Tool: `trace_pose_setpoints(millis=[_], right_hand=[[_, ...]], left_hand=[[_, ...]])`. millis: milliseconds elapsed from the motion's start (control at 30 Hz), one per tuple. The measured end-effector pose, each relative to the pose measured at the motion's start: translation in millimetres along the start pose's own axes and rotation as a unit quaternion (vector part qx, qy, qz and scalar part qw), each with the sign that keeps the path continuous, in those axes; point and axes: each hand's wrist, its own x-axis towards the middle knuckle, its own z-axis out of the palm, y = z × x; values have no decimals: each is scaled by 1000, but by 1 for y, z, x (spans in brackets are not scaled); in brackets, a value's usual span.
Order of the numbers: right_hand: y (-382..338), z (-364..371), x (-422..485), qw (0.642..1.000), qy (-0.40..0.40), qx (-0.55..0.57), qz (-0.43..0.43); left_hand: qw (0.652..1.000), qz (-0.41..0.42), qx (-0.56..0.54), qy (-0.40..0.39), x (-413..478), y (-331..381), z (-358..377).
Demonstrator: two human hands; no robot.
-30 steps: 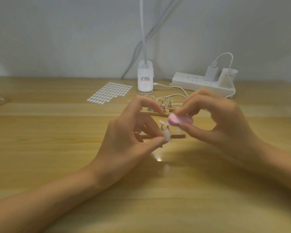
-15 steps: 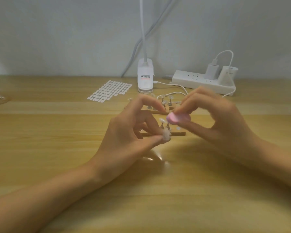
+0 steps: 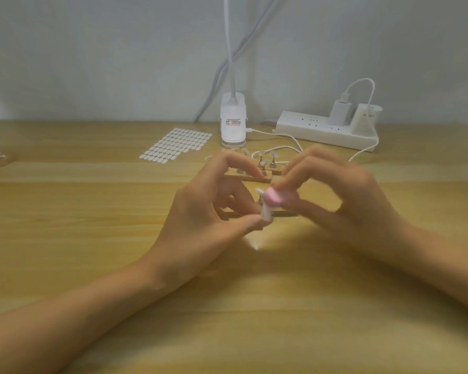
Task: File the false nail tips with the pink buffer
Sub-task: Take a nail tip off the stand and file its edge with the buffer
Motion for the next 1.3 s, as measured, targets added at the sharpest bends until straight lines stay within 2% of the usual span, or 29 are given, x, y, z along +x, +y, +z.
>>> trace_pose_setpoints(millis=[100, 167, 233, 333, 433, 500, 600, 733, 867, 967, 1033, 1133, 1233, 1300], right_hand=[[-4, -6, 2, 999, 31, 29, 6], [-10, 3, 0, 999, -11, 29, -37], [-6, 6, -2, 999, -24, -4, -26], [-2, -6, 1, 999, 38, -12, 10], [-9, 3, 0, 999, -6, 20, -30], [-4, 3, 0, 1000, -11, 3, -2], [-2, -6, 3, 999, 39, 9, 35], [-7, 5, -1, 999, -34, 19, -23], [0, -7, 1, 999, 30, 4, 29], [-7, 5, -1, 999, -17, 24, -24], [-2, 4, -1, 1000, -24, 6, -2], [1, -7, 1, 999, 25, 8, 24], [-5, 3, -2, 999, -27, 19, -22], [3, 2, -3, 999, -32, -13, -5]], left_hand=[[1000, -5, -5, 2, -1, 1, 1], [1000, -1, 7, 2, 0, 2, 1], [1000, -3, 19, 0, 0, 1, 0], [1000, -6, 17, 2, 0, 0, 0], [1000, 2, 26, 2, 0, 1, 1], [1000, -3, 25, 2, 0, 1, 1], [1000, -13, 8, 5, -1, 1, 1], [1000, -16, 5, 8, 1, 1, 1], [1000, -26, -8, 9, 0, 0, 1], [1000, -19, -3, 7, 1, 1, 1], [1000, -16, 11, 4, 0, 0, 0], [1000, -13, 9, 2, 0, 1, 1], [1000, -6, 7, 10, 1, 2, 2], [1000, -9, 4, 14, 0, 1, 0]])
